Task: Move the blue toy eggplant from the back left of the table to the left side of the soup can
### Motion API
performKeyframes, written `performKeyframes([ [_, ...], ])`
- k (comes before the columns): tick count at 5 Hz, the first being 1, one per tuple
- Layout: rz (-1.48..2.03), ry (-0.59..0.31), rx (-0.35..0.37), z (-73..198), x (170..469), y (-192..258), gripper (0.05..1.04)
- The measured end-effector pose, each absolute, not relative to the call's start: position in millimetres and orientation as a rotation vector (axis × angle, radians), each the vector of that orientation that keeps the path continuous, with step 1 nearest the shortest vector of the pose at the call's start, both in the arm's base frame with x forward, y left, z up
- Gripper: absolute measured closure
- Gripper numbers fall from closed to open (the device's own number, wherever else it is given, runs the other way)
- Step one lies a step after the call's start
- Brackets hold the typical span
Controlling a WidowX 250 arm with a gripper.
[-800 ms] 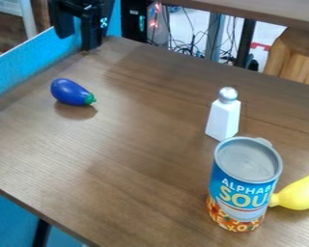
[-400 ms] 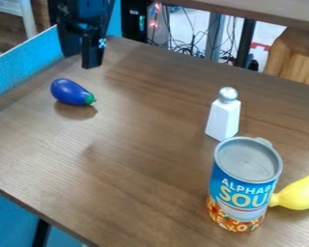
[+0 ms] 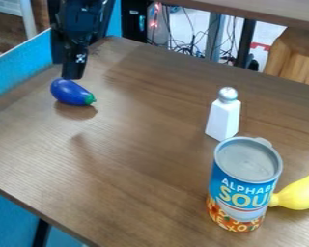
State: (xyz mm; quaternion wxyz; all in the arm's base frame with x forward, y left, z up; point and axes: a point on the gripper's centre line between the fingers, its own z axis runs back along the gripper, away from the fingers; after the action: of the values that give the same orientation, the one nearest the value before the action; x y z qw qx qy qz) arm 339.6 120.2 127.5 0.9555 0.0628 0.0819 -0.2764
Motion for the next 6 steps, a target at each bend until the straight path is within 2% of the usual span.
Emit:
performKeyframes([
  [1, -0.582, 0.264, 0.186, 120, 326, 132, 0.085],
  [2, -0.666, 0.301, 0.144, 119, 323, 142, 0.085],
  [3, -0.784, 0.210, 0.097, 118, 335, 152, 0.085],
  [4, -0.852, 0.221, 0.037, 103, 349, 152, 0.085],
  [6, -0.855, 0.237, 0.001, 79, 354, 152, 0.085],
])
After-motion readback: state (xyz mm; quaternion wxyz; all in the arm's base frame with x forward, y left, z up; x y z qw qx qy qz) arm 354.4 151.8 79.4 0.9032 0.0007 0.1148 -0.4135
